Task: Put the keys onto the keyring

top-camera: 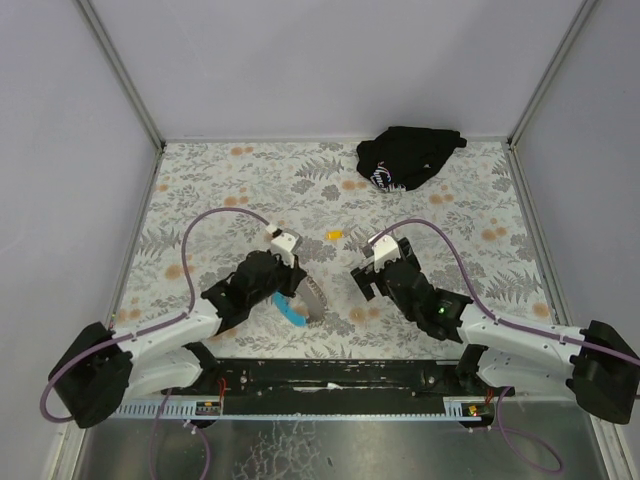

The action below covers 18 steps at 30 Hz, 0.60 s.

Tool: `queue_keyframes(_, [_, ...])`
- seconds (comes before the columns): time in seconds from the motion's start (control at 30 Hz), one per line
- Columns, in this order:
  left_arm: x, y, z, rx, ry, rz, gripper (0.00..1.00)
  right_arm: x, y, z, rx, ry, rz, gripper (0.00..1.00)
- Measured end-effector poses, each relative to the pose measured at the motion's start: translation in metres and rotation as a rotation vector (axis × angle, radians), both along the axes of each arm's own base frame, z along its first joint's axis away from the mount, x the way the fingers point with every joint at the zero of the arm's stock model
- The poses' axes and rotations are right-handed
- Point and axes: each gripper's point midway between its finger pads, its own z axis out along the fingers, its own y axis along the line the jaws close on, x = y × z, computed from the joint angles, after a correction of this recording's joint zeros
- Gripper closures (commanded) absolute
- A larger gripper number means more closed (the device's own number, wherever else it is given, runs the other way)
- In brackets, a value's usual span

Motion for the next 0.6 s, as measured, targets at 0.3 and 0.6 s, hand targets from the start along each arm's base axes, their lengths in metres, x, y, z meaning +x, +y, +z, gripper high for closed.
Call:
queue_keyframes(0.3, [-0.008, -0.033, -0.033, 0.009, 0.113, -0.152, 1.0, -0.014, 0.001, -0.016, 0.077, 0.021, 0.049, 0.01])
queue_keyframes(0.6, [-0.003, -0.066, -0.043, -0.022, 0.16, -0.252, 0.97, -0.015, 0.003, -0.026, 0.1, 0.029, 0.047, 0.01])
